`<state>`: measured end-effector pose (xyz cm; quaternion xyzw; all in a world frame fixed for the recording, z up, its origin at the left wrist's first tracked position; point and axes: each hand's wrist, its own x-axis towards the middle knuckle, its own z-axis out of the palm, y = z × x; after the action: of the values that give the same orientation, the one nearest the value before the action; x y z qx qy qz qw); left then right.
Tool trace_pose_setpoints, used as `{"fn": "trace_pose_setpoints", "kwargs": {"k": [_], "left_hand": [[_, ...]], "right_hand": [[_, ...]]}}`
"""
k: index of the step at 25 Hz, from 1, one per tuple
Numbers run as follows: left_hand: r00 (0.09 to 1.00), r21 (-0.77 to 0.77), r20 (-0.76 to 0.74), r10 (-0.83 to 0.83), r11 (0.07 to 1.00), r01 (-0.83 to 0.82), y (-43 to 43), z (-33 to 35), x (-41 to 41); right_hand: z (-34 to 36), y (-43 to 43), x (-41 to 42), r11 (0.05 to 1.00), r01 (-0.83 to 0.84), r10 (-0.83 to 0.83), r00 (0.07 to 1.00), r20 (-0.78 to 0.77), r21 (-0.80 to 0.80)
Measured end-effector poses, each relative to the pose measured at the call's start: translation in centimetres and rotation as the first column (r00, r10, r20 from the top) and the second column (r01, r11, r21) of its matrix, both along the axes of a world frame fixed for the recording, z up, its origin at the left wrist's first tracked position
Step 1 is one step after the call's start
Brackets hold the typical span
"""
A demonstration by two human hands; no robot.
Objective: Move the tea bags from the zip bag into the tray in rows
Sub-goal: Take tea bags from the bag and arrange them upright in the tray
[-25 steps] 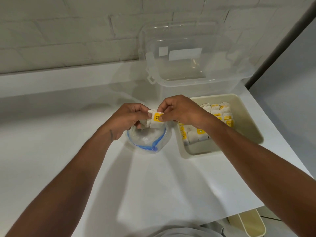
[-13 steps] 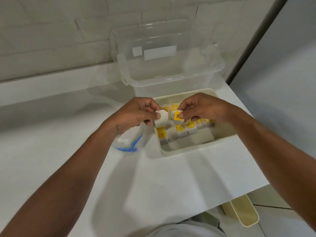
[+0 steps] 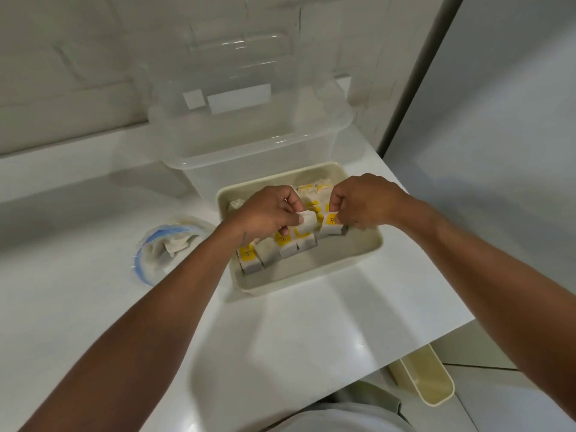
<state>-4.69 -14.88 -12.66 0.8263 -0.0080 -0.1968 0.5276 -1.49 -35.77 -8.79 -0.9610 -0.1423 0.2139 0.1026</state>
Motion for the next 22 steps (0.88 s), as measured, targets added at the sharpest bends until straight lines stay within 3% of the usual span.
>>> {"fn": "trace_pose_setpoints", "kwargs": {"k": [3,5,11,13,16,22], "left_hand": [[1.0,0.019,-0.003,0.017,1.0,-0.017,-1.8,-0.8,1.0],[0.999,0.013,-0.021,0.028,1.0,-0.028,-3.0,-1.4,1.4],[0.979,0.043,-0.164,-0.118,0.991,0.126,-4.0,-3.2,1.7],[0.992,0.152,-0.078,-0.098,0.982,0.109,-4.3,-3.8,2.1],[0.984,0.469,0.111,-0.142,0.88,0.075,-4.7,-4.3,2.6],[0.988,0.589,0.112,-0.102,0.808,0.017,-4.7,-4.7,3.1]], "right_hand": [[-0.7,-0.5,0.5,0.986,-0.058,0.091,0.971,0.222,-0.154],[-1.4,-0.7,0.6,0.961,-0.131,0.2,0.939,0.282,-0.243],[-1.8,-0.9,0.3,0.867,-0.264,0.358,0.921,0.158,-0.423],[-2.4,-0.2,0.5,0.81,-0.283,0.444,0.868,0.223,-0.513],[-3.4,0.5,1.1,0.773,-0.291,0.521,0.799,0.302,-0.564],[-4.9,0.5,2.3,0.722,-0.262,0.59,0.718,0.371,-0.64]]}}
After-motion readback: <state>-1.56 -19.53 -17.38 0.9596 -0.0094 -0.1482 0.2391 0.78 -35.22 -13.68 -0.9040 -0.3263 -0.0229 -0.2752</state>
